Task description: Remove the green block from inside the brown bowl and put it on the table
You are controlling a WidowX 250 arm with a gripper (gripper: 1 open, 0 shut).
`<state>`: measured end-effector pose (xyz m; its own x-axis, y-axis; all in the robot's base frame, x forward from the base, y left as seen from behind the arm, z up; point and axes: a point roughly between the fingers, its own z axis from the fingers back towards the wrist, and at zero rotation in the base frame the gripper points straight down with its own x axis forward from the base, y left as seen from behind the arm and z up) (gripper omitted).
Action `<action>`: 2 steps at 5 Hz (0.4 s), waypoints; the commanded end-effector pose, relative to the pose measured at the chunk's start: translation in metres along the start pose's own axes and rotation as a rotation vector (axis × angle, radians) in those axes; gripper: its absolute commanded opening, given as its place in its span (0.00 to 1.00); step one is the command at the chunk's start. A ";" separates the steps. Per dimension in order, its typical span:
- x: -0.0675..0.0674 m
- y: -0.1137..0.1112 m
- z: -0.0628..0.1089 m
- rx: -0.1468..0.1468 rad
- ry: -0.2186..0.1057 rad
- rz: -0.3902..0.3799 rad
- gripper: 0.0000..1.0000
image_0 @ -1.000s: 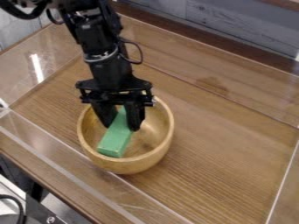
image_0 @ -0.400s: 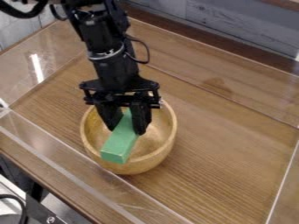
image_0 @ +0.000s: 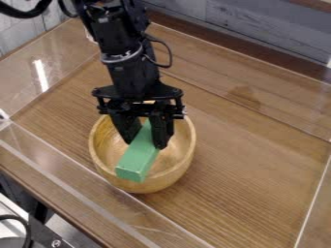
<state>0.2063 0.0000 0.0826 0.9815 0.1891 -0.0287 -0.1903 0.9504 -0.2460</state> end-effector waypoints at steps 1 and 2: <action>0.003 -0.008 0.012 -0.007 -0.045 -0.016 0.00; 0.001 -0.015 0.014 -0.011 -0.046 -0.031 0.00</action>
<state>0.2040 -0.0108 0.0905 0.9864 0.1635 -0.0180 -0.1627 0.9535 -0.2538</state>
